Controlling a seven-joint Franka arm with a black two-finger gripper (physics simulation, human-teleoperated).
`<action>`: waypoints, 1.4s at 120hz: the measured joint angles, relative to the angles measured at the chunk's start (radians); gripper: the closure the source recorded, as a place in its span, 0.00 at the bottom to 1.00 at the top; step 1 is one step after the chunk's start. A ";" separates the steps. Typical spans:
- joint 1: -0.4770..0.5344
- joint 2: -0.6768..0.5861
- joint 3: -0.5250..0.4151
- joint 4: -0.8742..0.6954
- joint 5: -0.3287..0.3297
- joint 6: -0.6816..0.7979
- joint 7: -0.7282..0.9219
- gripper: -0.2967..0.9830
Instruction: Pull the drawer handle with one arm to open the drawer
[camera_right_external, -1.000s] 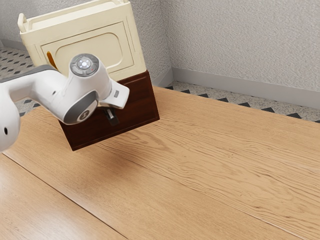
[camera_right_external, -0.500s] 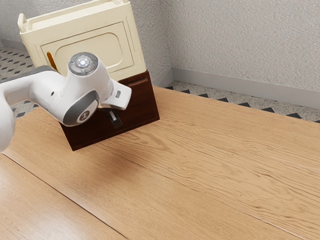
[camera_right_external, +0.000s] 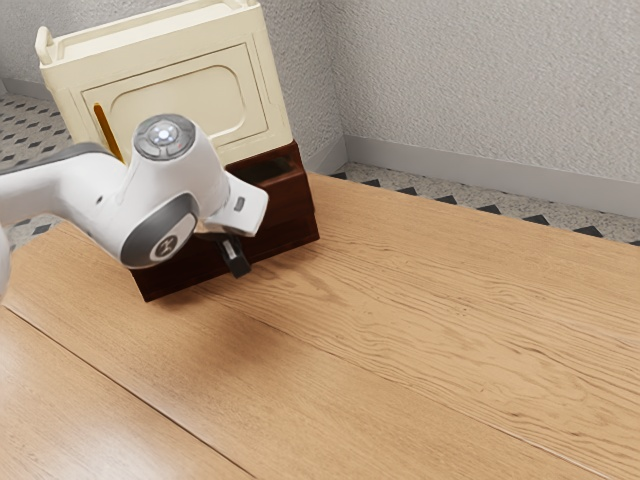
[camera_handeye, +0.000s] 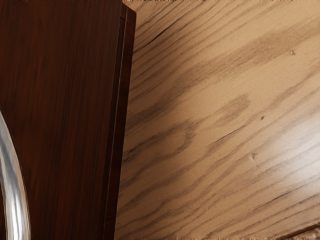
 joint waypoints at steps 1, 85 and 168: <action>0.000 -0.002 -0.001 -0.002 0.000 0.000 0.000 0.24; -0.001 -0.098 -0.060 -0.037 -0.192 -0.130 0.009 0.31; -0.068 -0.146 -0.057 -0.061 -0.236 -0.213 0.023 0.30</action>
